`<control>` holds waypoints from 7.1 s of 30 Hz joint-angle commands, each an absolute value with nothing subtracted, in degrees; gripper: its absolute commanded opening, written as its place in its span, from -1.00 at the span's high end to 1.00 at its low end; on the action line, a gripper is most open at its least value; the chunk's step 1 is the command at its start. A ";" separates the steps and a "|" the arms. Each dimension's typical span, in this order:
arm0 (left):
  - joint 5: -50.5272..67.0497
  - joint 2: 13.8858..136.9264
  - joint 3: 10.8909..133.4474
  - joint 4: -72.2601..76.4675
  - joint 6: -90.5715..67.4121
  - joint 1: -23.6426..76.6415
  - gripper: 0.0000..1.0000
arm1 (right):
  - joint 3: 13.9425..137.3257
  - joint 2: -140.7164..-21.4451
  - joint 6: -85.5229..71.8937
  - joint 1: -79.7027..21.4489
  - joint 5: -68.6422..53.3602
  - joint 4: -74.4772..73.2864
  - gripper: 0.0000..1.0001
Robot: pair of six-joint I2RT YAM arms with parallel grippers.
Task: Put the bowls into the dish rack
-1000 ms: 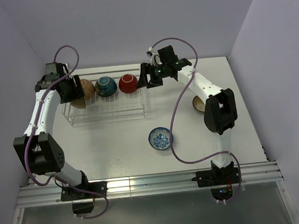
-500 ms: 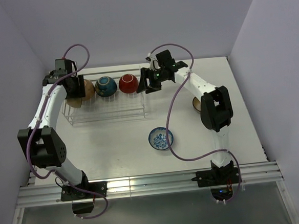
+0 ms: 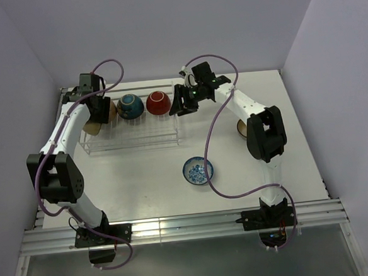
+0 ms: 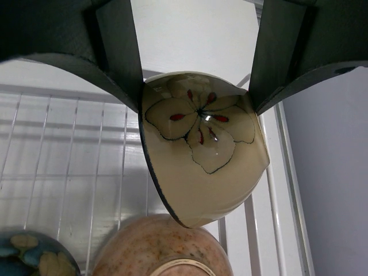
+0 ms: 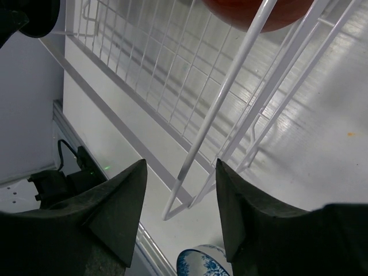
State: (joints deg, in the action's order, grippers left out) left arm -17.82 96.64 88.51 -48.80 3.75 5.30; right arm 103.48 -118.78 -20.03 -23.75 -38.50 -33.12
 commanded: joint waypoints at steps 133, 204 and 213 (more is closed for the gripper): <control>42.81 78.57 85.08 -19.95 -16.34 0.26 -0.89 | 92.73 -97.38 17.21 8.67 -31.22 -63.44 -0.82; 49.74 74.98 78.17 -15.22 -30.55 0.53 -0.95 | 103.62 -97.72 -1.83 -15.55 -44.64 -32.70 1.00; 53.61 71.19 65.32 -3.18 -45.51 0.70 -0.95 | 107.31 -105.37 -9.92 -24.96 -48.78 -25.76 1.00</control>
State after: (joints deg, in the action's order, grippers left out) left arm 50.30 73.93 67.61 -11.66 -37.98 0.58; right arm 102.13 -104.49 -4.69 -23.38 -44.56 -33.43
